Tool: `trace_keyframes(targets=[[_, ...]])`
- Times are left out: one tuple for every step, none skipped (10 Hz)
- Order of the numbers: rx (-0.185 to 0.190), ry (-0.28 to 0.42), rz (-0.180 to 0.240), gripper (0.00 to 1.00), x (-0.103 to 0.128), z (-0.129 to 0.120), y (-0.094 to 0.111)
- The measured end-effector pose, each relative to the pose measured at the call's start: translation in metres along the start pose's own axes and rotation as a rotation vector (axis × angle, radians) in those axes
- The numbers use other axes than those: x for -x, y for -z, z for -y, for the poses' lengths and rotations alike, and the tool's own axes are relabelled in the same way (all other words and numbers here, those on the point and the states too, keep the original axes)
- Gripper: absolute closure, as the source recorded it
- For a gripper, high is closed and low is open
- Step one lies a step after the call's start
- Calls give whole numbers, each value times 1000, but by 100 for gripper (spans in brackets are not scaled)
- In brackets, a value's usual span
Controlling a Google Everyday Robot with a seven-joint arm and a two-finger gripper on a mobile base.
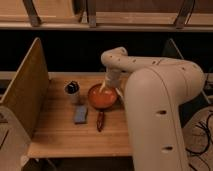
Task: Pick up the ceramic bowl
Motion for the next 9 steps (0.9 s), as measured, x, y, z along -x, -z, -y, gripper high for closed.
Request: trace_keyframes(targets=[[-5, 6, -1, 20, 0, 0, -1], [-24, 20, 0, 20, 0, 2, -5], [-38, 15, 5, 20, 1, 3, -8], [-47, -23, 15, 20, 3, 4, -15], [-54, -71, 20, 20, 4, 7, -23], [-62, -132, 19, 20, 4, 9, -33], [-66, -151, 16, 20, 3, 8, -39], [-73, -160, 2, 20, -1, 3, -49], [-71, -159, -3, 20, -2, -2, -49]])
